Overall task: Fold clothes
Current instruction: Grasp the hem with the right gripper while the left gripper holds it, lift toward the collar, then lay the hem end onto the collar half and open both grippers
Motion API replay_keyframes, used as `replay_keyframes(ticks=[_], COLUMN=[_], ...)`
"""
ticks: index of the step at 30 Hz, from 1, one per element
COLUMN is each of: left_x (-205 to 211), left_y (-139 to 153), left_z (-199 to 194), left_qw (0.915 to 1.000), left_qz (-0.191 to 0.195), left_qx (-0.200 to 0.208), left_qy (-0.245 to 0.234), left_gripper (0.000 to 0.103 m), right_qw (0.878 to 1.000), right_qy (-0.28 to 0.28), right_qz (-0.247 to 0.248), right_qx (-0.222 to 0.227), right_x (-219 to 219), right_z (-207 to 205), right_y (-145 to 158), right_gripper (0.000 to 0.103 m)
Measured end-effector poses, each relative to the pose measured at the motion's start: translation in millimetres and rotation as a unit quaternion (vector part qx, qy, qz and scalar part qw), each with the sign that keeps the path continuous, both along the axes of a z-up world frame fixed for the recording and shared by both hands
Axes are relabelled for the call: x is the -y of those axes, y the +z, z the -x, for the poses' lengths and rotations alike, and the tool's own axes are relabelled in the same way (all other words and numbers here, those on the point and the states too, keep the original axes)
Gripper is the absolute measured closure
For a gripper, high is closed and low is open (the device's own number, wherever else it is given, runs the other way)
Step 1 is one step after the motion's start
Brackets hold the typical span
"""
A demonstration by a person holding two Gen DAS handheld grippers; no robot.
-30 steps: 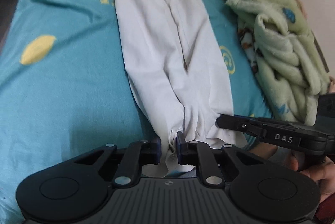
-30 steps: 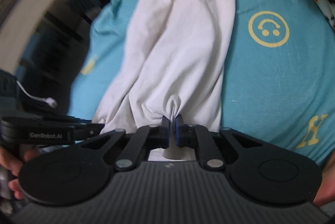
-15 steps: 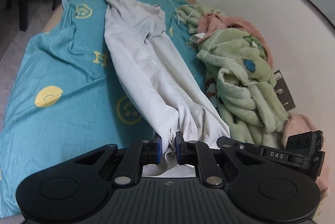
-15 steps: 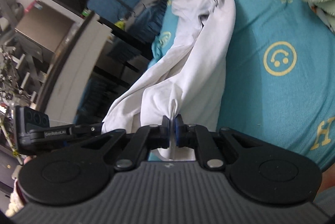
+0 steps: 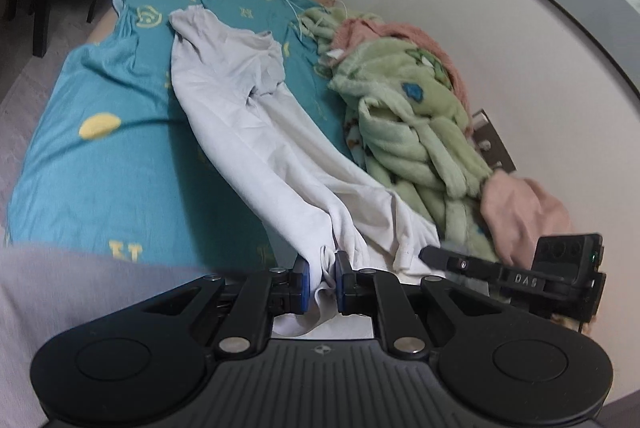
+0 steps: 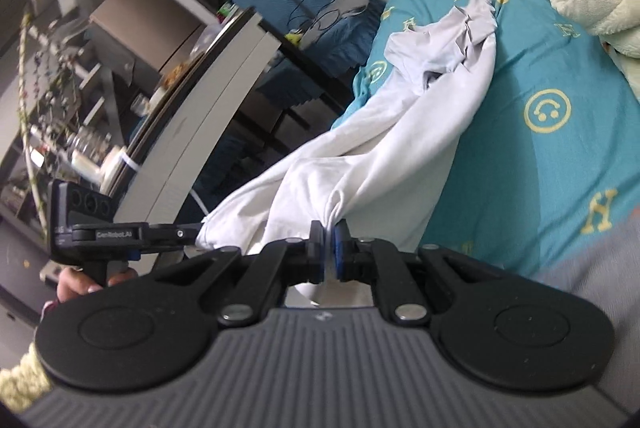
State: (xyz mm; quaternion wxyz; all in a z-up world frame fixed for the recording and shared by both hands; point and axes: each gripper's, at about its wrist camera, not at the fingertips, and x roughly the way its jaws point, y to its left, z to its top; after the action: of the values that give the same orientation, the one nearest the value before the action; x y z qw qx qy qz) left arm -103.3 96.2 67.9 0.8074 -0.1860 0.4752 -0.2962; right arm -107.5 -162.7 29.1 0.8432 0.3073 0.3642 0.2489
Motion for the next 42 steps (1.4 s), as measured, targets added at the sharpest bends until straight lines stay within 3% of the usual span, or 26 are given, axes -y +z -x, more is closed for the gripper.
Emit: replay_keyframes(ticks=[3, 7, 12, 18, 24, 31, 36, 40, 42], left_x=[-3.7, -5.6, 9.6, 40.8, 70.3, 82.4, 77.9, 74.4, 72.5], left_y=[-9.7, -0.6, 24.7, 27.2, -15.7, -111.6, -169.2, -176.1, -171.6], left_z=[22.6, 16.2, -31.7, -130.6, -245.7, -351.5, -382.8, -378.0, -371.4], left_qw=[1.0000, 0.9994, 0.9956, 0.9877, 0.9851, 0.9915, 0.9931, 0.9917, 0.9912], left_qz=[0.003, 0.021, 0.018, 0.001, -0.028, -0.048, -0.071, -0.086, -0.090], left_qx=[-0.001, 0.028, 0.090, 0.151, 0.159, 0.097, 0.059, 0.069, 0.076], left_qy=[-0.003, 0.004, 0.014, 0.040, 0.061, 0.072, 0.073, 0.066, 0.061], left_gripper=[0.090, 0.090, 0.090, 0.090, 0.090, 0.089, 0.089, 0.085, 0.078], right_qw=[1.000, 1.000, 0.999, 0.996, 0.992, 0.988, 0.984, 0.984, 0.985], right_qy=[0.003, -0.004, -0.031, -0.085, -0.120, -0.133, -0.120, -0.115, -0.115], right_qz=[-0.002, -0.006, -0.002, -0.002, 0.025, 0.055, 0.103, 0.106, 0.100], right_qx=[0.001, 0.010, 0.033, 0.032, 0.002, -0.063, -0.078, -0.085, -0.084], right_x=[1.0, 5.0, 14.1, 31.7, 43.6, 47.0, 35.6, 31.8, 32.0], right_z=[18.1, 11.7, -36.1, -123.9, -220.9, -316.8, -355.5, -362.5, -361.3], right_y=[1.6, 8.8, 28.3, 30.8, -6.9, -90.1, -129.0, -143.5, -142.4], right_gripper=[0.095, 0.095, 0.095, 0.095, 0.095, 0.095, 0.095, 0.093, 0.092])
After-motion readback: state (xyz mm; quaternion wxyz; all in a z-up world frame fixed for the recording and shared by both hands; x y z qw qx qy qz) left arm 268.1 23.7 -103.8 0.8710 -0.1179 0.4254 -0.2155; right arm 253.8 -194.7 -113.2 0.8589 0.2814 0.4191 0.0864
